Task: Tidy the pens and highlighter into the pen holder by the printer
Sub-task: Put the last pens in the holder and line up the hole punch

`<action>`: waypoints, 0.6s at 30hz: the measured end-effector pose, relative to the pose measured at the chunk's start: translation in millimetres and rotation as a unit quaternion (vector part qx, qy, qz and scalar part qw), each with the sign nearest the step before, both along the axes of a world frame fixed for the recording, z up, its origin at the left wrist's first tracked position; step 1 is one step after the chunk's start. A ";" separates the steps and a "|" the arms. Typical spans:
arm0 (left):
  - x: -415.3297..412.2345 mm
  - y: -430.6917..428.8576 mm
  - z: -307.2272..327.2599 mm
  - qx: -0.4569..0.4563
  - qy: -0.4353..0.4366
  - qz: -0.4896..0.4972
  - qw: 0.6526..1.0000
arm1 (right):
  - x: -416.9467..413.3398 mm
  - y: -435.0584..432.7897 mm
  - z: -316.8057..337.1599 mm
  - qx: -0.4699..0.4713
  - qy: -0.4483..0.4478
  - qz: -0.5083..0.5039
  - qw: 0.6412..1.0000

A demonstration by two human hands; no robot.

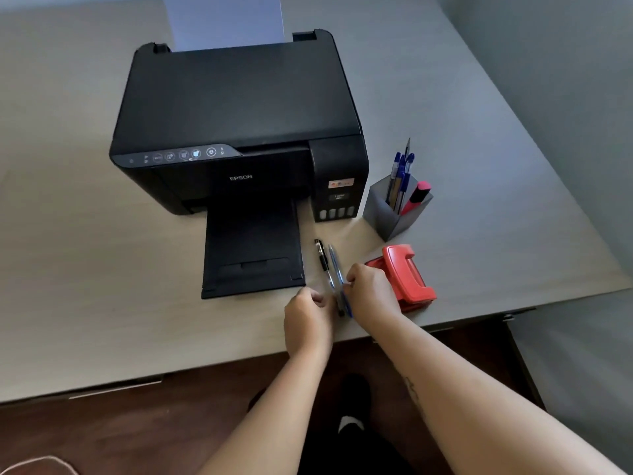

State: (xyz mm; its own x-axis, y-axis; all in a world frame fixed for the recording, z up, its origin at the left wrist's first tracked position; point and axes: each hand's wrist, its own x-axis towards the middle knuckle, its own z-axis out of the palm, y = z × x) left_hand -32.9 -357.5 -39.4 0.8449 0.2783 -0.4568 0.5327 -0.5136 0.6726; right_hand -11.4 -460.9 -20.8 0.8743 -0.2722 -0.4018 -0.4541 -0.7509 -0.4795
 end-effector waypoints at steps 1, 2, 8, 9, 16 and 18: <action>1.1 -0.4 -0.5 0.004 0.010 -0.002 1.000 | 0.8 0.1 -1.3 0.003 0.001 0.000 1.000; 2.4 -0.9 -0.4 0.011 0.023 -0.005 1.000 | 1.8 0.2 -2.1 0.003 0.003 0.002 1.000; 4.6 -4.0 8.1 0.044 0.071 -0.016 0.996 | 5.9 -2.4 -4.3 -0.022 0.031 0.008 0.999; 3.2 -2.8 9.6 0.047 0.072 -0.016 0.996 | 5.5 -2.8 -4.0 -0.030 0.037 0.009 0.999; -2.3 6.9 2.2 0.103 0.009 -0.049 0.993 | 6.0 0.8 -2.1 -0.042 0.048 0.000 0.998; 0.7 5.3 -2.2 0.096 0.009 -0.020 0.995 | 7.4 1.5 -3.1 -0.053 0.041 0.001 0.998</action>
State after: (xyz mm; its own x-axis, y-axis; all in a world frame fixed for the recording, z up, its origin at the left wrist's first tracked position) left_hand -32.1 -352.2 -41.6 0.8495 0.3279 -0.4133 0.5200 -0.6528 0.5509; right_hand -4.0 -459.4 -23.8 0.8399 -0.3157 -0.4415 -0.4876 -0.7962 -0.3583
